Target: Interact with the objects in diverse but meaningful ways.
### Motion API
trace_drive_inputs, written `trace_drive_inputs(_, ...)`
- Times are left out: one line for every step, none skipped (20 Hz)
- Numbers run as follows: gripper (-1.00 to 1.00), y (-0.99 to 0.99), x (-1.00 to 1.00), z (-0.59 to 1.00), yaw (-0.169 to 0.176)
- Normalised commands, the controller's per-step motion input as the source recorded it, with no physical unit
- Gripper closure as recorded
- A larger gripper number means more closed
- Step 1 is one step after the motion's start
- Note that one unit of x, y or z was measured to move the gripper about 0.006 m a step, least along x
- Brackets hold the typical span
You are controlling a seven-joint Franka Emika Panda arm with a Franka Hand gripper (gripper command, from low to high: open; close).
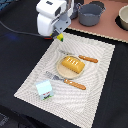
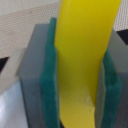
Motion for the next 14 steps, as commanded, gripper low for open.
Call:
trace_drive_inputs(1.00, -0.54, -0.34, -0.10, -0.141)
trace_drive_inputs(1.00, -0.60, -0.20, -0.12, -0.139)
trace_drive_inputs(1.00, -0.61, -0.18, -0.15, -0.136)
trace_drive_inputs(1.00, -0.58, -0.20, -0.16, -0.144)
trace_drive_inputs(1.00, -0.58, -0.19, -0.18, -0.140)
trace_drive_inputs(1.00, -0.55, -0.14, -0.19, -0.155)
trace_drive_inputs(1.00, -0.44, -0.01, -0.17, -0.207)
trace_drive_inputs(1.00, -0.43, 0.00, -0.17, -0.201)
trace_drive_inputs(1.00, -0.37, 0.00, -0.18, -0.185)
trace_drive_inputs(1.00, -0.40, 0.00, -0.17, -0.166)
trace_drive_inputs(1.00, -0.40, 0.00, -0.19, -0.147)
trace_drive_inputs(1.00, -0.35, 0.00, -0.21, -0.130)
trace_drive_inputs(1.00, -0.27, 0.07, -0.24, -0.110)
trace_drive_inputs(1.00, -0.12, 0.09, -0.26, -0.089)
